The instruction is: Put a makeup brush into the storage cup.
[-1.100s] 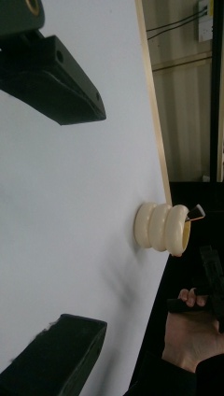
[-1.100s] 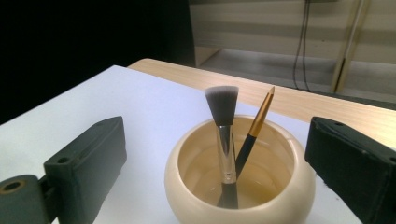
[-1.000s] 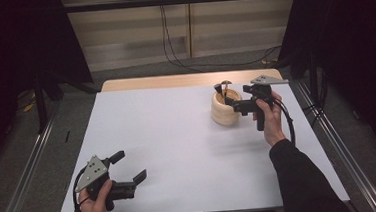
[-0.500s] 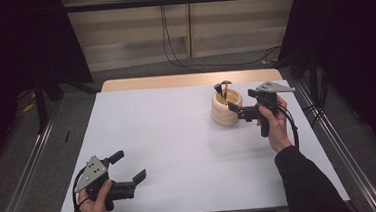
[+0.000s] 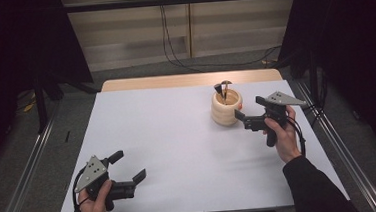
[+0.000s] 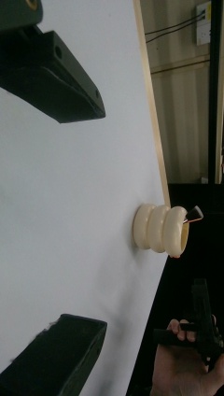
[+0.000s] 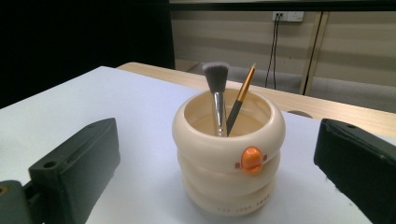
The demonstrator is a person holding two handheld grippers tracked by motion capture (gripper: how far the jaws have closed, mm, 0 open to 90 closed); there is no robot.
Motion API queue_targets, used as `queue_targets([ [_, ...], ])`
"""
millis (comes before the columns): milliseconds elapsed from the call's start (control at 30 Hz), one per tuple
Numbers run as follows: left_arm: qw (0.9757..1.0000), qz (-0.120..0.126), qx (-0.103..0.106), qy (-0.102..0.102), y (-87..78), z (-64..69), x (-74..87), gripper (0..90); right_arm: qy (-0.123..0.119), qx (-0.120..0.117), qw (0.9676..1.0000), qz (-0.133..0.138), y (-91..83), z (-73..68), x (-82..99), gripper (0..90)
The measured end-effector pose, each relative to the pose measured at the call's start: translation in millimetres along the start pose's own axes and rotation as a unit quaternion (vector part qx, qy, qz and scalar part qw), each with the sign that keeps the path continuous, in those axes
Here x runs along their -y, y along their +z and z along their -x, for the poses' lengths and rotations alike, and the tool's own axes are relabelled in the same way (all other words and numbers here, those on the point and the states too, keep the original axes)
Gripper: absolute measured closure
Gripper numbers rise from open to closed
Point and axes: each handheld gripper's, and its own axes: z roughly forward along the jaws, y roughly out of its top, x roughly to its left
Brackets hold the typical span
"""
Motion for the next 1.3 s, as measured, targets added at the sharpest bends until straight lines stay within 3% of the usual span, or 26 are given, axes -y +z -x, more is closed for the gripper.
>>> queue_targets([
  [267,1.0,0.003,-0.005,-0.005,-0.1,1.2,-0.2,1.3,0.003,0.002,1.0,-0.005,-19.9,-0.7,9.0,0.5],
  [567,0.9999,0.005,-0.01,-0.004,-1.6,0.7,-0.3,1.3,0.003,0.01,0.9999,0.009,-40.3,-4.9,19.9,1.1],
  [633,0.9999,0.006,-0.008,-0.005,-1.5,0.4,-0.3,1.3,-0.004,0.014,0.9999,0.0,-44.7,-5.8,25.6,1.1],
  [967,0.9999,0.01,-0.012,-0.007,-3.7,1.0,-0.5,1.3,0.011,0.02,0.9997,-0.009,-64.4,-11.2,39.4,1.0],
  [1300,0.9998,0.009,-0.016,-0.008,-4.4,1.8,-0.4,1.4,0.008,0.041,0.999,-0.013,-91.5,-12.9,52.0,1.0],
])
